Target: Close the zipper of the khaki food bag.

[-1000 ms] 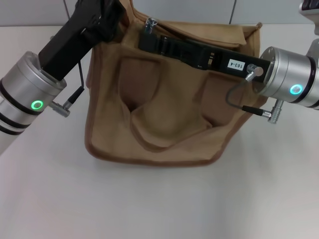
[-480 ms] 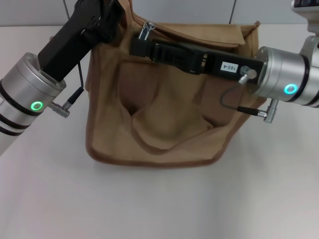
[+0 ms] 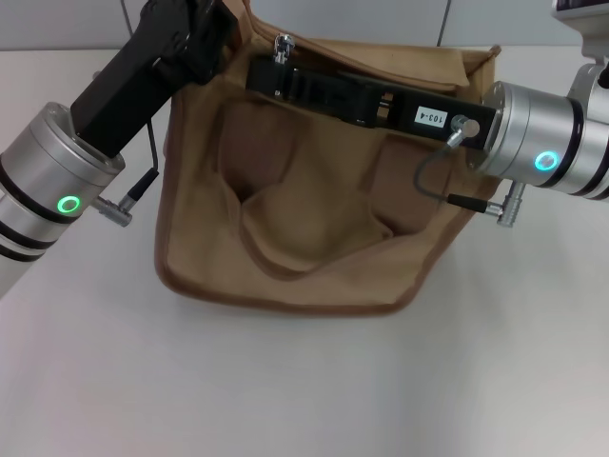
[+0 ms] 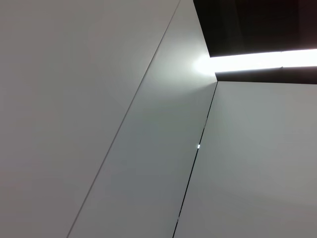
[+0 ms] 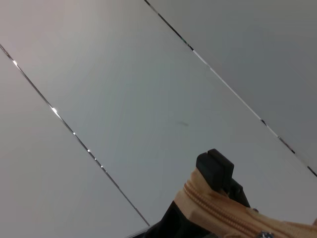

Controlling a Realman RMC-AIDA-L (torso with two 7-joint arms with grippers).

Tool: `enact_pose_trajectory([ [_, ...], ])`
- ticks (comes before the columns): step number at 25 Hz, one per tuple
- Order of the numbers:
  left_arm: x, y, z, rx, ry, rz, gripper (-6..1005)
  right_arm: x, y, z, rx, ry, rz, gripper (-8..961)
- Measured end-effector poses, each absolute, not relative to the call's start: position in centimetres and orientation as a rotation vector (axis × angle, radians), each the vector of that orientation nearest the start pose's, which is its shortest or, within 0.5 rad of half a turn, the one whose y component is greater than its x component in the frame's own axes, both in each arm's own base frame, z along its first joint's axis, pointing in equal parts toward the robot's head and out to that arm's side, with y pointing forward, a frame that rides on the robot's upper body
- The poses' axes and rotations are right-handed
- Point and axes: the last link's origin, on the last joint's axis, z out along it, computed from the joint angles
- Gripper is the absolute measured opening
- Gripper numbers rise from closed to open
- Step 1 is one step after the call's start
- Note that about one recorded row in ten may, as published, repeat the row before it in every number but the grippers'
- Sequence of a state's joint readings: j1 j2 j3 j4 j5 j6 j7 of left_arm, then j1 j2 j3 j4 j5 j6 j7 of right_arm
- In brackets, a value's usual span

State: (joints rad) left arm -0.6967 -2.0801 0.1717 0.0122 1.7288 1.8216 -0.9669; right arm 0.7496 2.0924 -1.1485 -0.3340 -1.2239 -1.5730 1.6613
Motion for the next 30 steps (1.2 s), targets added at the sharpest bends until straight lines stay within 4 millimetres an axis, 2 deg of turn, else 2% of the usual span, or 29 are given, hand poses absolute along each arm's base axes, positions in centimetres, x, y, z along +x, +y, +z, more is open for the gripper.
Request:
enact_pose_trajectory([
  [7,-18.7,32.9,-0.7,-2.106,-0.483,-1.786,30,14.4,35.1,-4.3,-2.685,1.095,1.515,293],
  [14,-18.7,32.9,-0.6,-2.103,-0.481,-1.788,33,14.6,35.0,-4.1,-2.682,1.076,1.516,71],
  [21,-18.9,32.8,-0.6,-2.096,-0.484,-1.784,35,15.4,34.7,-3.9,-2.663,1.092,1.516,29],
  [30,-20.6,32.4,0.5,-2.017,-0.497,-1.763,38,17.8,34.2,-2.6,-2.553,1.116,1.53,7],
])
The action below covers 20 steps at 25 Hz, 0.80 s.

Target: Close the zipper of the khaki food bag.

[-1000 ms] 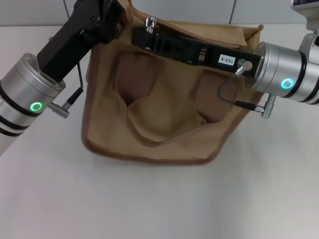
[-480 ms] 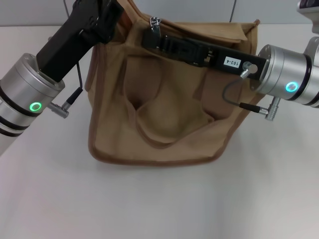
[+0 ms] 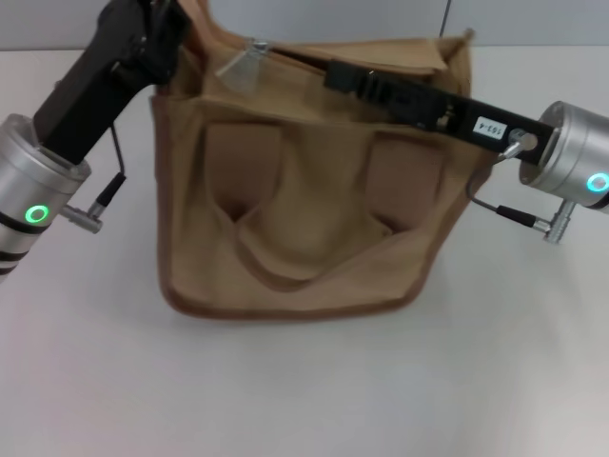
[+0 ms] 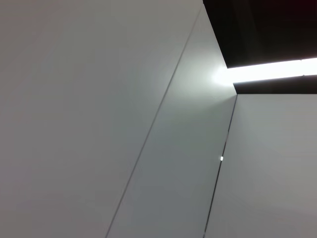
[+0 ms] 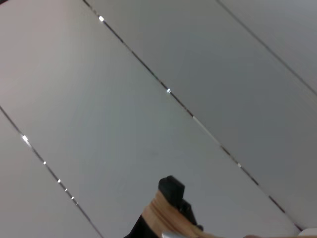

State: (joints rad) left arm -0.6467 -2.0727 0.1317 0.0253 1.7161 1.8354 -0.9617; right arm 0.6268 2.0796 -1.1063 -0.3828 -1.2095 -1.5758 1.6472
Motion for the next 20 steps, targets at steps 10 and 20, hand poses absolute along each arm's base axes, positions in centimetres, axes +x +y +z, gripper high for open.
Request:
enact_pose_trajectory([
  [10,-21.1,32.1,0.9,-1.985,-0.493,-1.774,41,18.6,34.0,-1.7,-2.511,1.099,1.558,6],
  [20,-19.9,32.1,0.2,-2.02,-0.491,-1.812,45,16.8,33.8,-2.2,-2.608,0.915,1.573,38],
])
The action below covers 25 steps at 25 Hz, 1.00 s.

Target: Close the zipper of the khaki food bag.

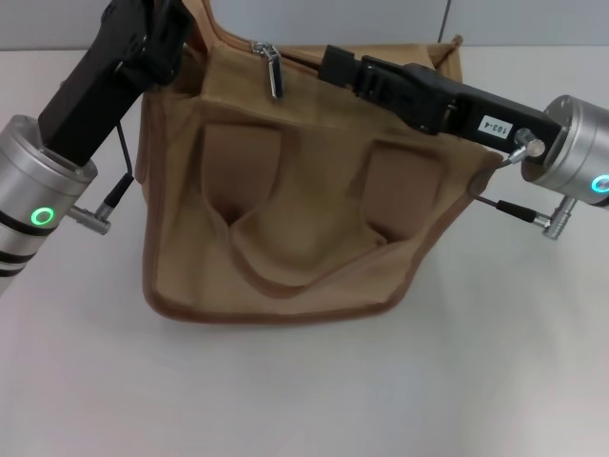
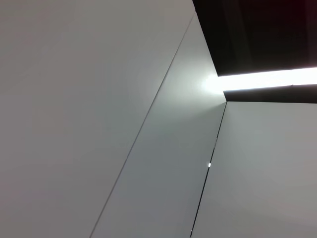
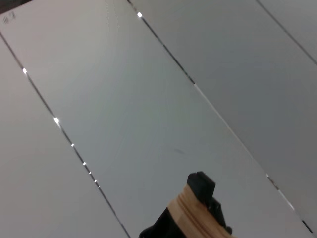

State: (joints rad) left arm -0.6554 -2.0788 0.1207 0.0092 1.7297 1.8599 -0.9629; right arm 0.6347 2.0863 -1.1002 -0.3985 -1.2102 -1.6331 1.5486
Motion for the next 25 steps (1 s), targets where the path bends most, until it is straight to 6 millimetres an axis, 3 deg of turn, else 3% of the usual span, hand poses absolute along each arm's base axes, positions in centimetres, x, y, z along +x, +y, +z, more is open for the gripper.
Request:
enact_pose_trajectory([
  [4,-19.4,32.2,-0.1,-2.034,-0.489,-1.827,46,16.3,33.6,-2.9,-2.655,0.838,1.542,51],
  [15,-18.6,32.6,-0.3,-2.05,-0.482,-1.844,50,15.9,34.1,-3.4,-2.661,0.862,1.516,443],
  [25,-18.6,32.6,-0.3,-2.05,-0.482,-1.843,53,15.1,34.1,-3.8,-2.699,0.87,1.524,435],
])
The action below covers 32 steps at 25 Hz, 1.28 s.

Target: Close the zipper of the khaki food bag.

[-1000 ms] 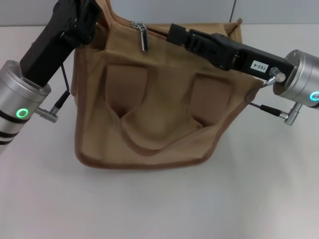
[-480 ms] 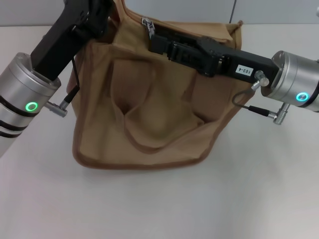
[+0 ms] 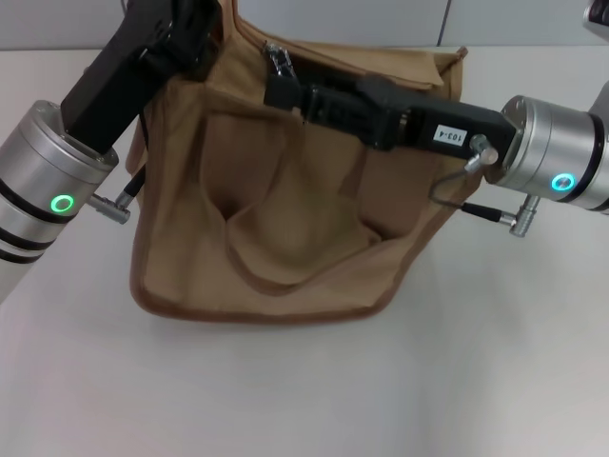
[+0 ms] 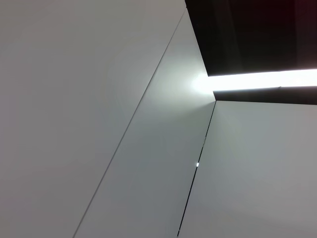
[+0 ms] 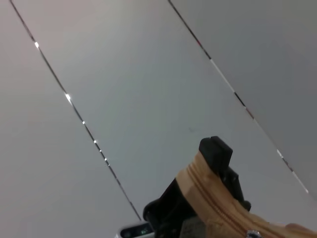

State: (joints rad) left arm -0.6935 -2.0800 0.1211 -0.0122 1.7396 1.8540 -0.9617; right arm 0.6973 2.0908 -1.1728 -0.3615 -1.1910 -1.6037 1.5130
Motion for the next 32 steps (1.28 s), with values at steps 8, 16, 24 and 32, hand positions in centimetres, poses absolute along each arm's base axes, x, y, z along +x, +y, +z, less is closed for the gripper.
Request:
enact_pose_trajectory([
  [8,-18.6,32.6,-0.3,-2.05,-0.482,-1.844,56,15.1,34.4,-3.9,-2.68,0.916,1.522,428],
  [16,-18.7,32.5,-0.3,-2.047,-0.483,-1.844,59,15.3,34.3,-4.0,-2.677,0.879,1.503,360],
  [24,-18.8,32.5,-0.2,-2.042,-0.483,-1.843,61,15.4,34.4,-3.9,-2.671,0.883,1.502,16],
  [32,-19.1,32.4,0.0,-2.029,-0.481,-1.84,64,16.3,34.3,-3.4,-2.636,0.927,1.508,-2],
])
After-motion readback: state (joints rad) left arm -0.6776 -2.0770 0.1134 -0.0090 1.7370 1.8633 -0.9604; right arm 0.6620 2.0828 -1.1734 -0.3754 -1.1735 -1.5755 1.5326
